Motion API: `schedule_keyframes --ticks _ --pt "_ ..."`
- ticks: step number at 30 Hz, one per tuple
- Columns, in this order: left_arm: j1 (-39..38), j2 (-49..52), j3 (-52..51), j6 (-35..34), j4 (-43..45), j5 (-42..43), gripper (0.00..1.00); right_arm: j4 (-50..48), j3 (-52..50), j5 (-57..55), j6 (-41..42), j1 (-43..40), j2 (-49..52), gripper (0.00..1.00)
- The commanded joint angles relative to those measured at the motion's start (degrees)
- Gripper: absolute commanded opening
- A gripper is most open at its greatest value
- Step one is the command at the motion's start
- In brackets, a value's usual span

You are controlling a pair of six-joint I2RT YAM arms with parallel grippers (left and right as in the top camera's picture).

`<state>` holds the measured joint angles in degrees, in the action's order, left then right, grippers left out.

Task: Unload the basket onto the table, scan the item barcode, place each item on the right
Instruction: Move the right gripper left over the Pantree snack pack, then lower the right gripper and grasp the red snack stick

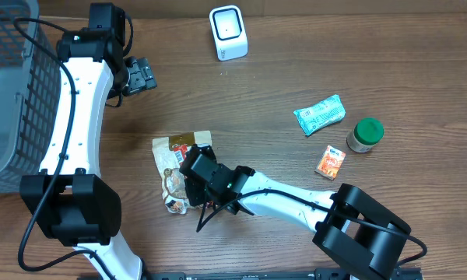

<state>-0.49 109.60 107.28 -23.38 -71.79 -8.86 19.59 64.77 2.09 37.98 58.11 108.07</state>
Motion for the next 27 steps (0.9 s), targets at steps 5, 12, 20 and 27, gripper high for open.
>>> schedule_keyframes --ticks 5,12,20,27 --pt "0.1 -0.2 0.6 0.7 0.0 -0.7 0.99 0.5 -0.8 -0.5 0.2 0.1 -1.3 0.11" --pt "0.1 -0.2 0.6 0.7 0.0 -0.7 1.0 0.2 -0.8 -0.5 0.2 0.0 -1.3 0.11" --pt "0.1 -0.2 0.6 0.7 0.0 -0.7 0.99 0.2 0.1 0.6 0.2 -0.1 -1.4 0.04" --pt "0.1 -0.2 0.6 0.7 0.0 -0.7 1.0 2.0 2.8 2.3 -6.1 -0.1 -4.9 0.04"
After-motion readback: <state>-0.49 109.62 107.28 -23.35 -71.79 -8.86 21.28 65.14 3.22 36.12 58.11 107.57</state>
